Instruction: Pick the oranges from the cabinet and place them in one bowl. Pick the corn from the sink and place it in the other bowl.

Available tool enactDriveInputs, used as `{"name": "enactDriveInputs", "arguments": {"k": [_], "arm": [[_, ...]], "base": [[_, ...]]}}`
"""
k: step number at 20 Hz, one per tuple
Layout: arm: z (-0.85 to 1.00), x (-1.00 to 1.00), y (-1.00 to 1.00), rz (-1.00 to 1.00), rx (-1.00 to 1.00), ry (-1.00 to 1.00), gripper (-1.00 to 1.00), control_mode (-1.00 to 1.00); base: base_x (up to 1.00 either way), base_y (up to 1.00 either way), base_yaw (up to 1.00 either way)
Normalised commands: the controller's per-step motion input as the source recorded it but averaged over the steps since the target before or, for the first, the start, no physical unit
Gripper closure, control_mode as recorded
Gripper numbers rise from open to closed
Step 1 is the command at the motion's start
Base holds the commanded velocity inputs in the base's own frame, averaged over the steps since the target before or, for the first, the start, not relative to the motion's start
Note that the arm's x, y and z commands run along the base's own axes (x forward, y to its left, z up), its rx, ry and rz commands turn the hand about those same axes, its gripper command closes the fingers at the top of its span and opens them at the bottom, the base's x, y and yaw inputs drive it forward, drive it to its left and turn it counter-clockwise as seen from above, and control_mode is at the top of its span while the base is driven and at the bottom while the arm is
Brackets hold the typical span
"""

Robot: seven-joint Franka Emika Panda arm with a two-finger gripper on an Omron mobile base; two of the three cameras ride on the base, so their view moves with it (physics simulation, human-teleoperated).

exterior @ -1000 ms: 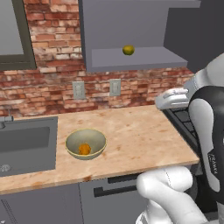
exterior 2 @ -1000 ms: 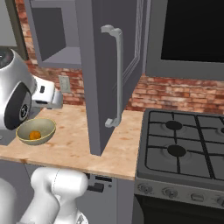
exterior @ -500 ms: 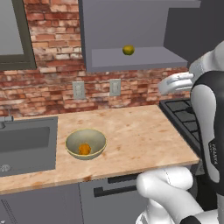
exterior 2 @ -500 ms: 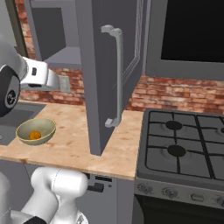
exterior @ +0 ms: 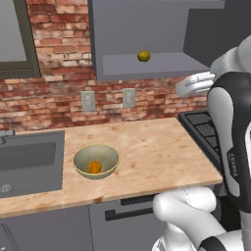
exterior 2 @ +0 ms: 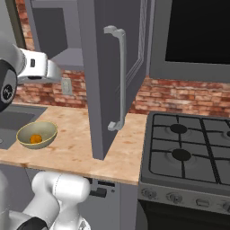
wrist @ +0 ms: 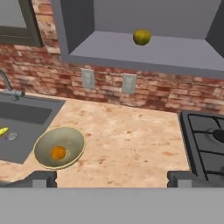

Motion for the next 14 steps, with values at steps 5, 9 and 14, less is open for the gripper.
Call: {"name": "enactDriveInputs", "arguments": {"k": [5, 9, 14], "arm": [[0.0, 0.39, -0.06, -0.01, -0.05, -0.09, -1.0, -1.0], [0.02, 0.2, -0.17, -0.11, 0.0, -0.14, -1.0, -1.0], [0.15, 0.12, -0.14, -0.13, 0.05, -0.1, -1.0, -1.0]], "base": [[0.0, 0.0, 0.0], [0.0, 0.0, 0.0], [0.0, 0.0, 0.0]]}}
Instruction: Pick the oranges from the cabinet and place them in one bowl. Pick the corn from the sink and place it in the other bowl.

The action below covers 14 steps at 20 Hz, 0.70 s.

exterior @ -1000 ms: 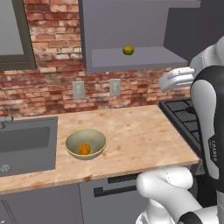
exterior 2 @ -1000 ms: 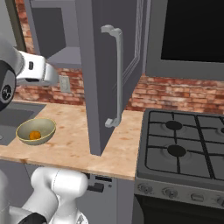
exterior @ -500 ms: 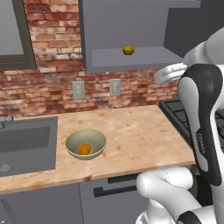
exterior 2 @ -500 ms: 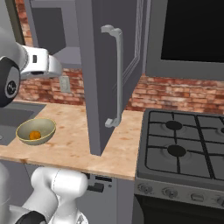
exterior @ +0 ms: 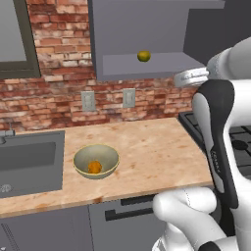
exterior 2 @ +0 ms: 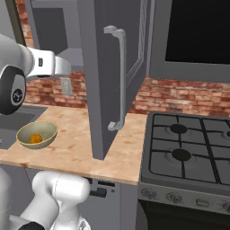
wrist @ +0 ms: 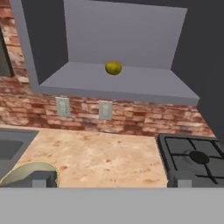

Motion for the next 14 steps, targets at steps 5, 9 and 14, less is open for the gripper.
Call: {"name": "enactDriveInputs", "arguments": {"k": [5, 9, 14], "arm": [[0.11, 0.17, -0.07, -0.1, 0.06, -0.02, -1.0, -1.0], [0.07, 0.18, 0.0, 0.0, 0.04, 0.0, -1.0, -1.0], [0.0, 0.36, 0.0, 0.0, 0.06, 0.03, -1.0, -1.0]], "base": [[0.0, 0.0, 0.0], [0.0, 0.0, 0.0], [0.0, 0.0, 0.0]]}}
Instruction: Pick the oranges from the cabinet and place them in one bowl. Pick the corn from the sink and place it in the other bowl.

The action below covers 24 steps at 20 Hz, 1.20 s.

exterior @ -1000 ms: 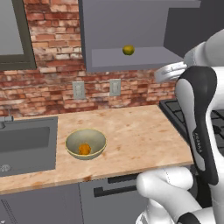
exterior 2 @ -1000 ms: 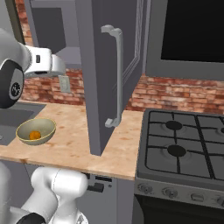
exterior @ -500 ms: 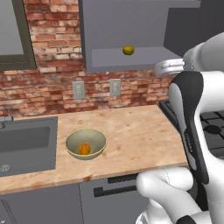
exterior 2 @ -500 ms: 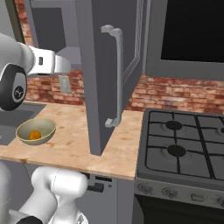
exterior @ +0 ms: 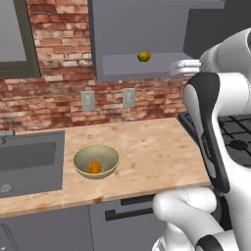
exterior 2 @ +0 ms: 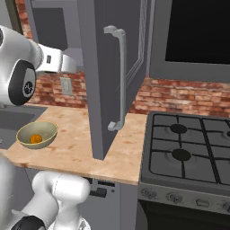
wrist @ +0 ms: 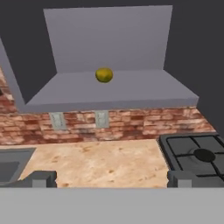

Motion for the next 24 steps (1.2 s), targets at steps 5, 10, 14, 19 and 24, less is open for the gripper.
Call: {"name": "enactDriveInputs", "arguments": {"k": [5, 10, 14, 19, 24], "arm": [[0.0, 0.46, 0.0, 0.0, 0.08, 0.02, -1.0, -1.0], [0.0, 0.62, 0.0, 0.0, 0.01, 0.0, -1.0, -1.0], [0.0, 0.68, 0.0, 0.0, 0.0, 0.0, -1.0, -1.0], [-0.05, 0.68, 0.0, 0.0, 0.0, 0.0, -1.0, -1.0], [0.0, 0.65, 0.0, 0.0, 0.0, 0.0, -1.0, -1.0]], "base": [[0.0, 0.0, 0.0], [0.0, 0.0, 0.0], [0.0, 0.0, 0.0], [0.0, 0.0, 0.0], [0.0, 0.0, 0.0]]}}
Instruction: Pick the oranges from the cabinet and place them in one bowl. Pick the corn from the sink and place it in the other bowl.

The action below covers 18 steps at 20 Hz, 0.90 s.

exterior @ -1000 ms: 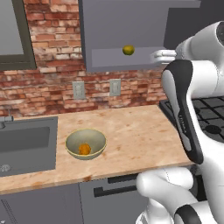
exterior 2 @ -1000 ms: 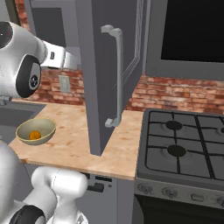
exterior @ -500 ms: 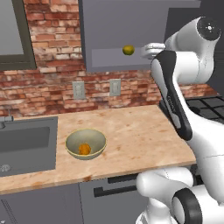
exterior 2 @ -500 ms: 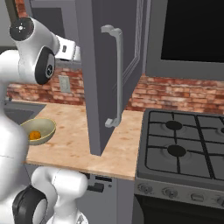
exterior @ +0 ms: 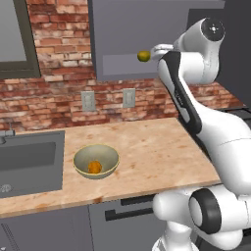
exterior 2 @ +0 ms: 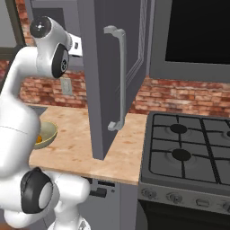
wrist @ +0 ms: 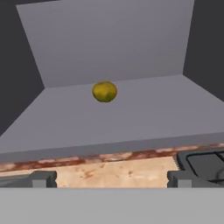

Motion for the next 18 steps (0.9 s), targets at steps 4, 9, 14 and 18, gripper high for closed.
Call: {"name": "enactDriveInputs", "arguments": {"k": [4, 9, 14, 18], "arm": [[0.0, 0.61, 0.0, 0.0, 0.0, 0.0, -1.0, -1.0], [0.0, 0.55, 0.0, 0.0, 0.0, 0.0, -1.0, -1.0], [-0.09, 0.43, 0.0, 0.0, 0.0, 0.0, -1.0, -1.0], [-0.19, 0.43, 0.0, 0.0, 0.0, 0.0, -1.0, -1.0]], "base": [[0.0, 0.0, 0.0], [0.0, 0.0, 0.0], [0.0, 0.0, 0.0], [0.0, 0.0, 0.0]]}}
